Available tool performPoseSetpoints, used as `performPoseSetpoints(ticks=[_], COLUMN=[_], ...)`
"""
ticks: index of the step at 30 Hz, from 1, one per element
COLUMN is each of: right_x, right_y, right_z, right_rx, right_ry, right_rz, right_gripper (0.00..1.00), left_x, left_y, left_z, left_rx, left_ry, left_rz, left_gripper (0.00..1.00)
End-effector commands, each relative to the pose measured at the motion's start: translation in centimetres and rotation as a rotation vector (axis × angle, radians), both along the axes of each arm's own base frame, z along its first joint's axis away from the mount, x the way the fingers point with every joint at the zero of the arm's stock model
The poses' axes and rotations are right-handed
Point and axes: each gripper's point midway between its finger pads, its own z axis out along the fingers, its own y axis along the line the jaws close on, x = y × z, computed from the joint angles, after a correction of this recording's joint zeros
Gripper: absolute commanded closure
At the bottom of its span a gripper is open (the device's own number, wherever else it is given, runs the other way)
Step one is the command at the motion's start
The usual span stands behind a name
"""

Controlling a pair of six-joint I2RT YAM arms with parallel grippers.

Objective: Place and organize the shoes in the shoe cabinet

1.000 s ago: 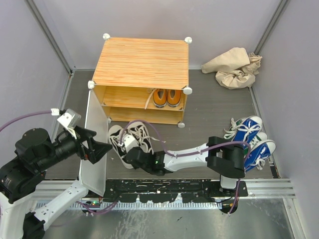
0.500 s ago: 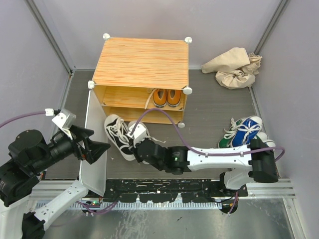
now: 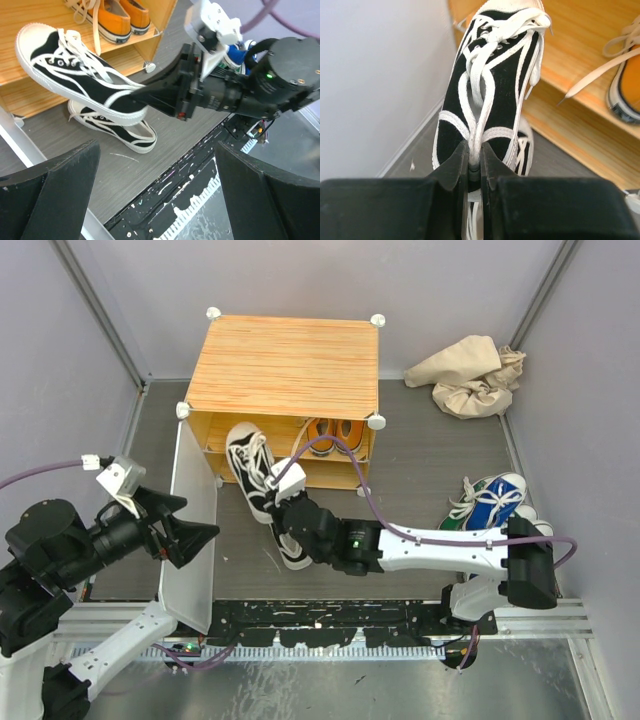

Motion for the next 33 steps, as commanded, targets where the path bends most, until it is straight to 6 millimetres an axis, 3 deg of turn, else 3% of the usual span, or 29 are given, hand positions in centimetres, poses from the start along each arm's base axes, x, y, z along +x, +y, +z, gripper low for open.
performPoseSetpoints(ticks=[1,12,19,24,33], right_x=[4.3,12.7,17.2,19.3,21.1], right_y=[0.7,4.2,6.1,6.5,9.4], right_z=[8.6,11.0,10.5,9.1,8.0], right_rx=[0.290,0.387,0.451,0.502,0.525], right_ry=[-0.099,-0.156,-0.152,-0.143,-0.140], right_rz=[-0.126,-0.249,-0.347,-0.440,-0.455], right_gripper=[0.99,0.99,0.99,0.99,0.99], left_x=[-0.2,-0.3,-0.5,-0.4,-0.3], left_y=[-0.4,-0.2,-0.1,-0.3,-0.7], left_z=[3.6,4.9,4.6,3.8,3.0], left_rx=[-0.073,-0.096,-0.095,-0.089,-0.092], left_ry=[-0.090,-0.132,-0.131,-0.111,-0.088], left_rz=[-0.021,-0.015,-0.019,-0.024,-0.034], left_gripper=[0.02,0.02,0.02,0.02,0.02])
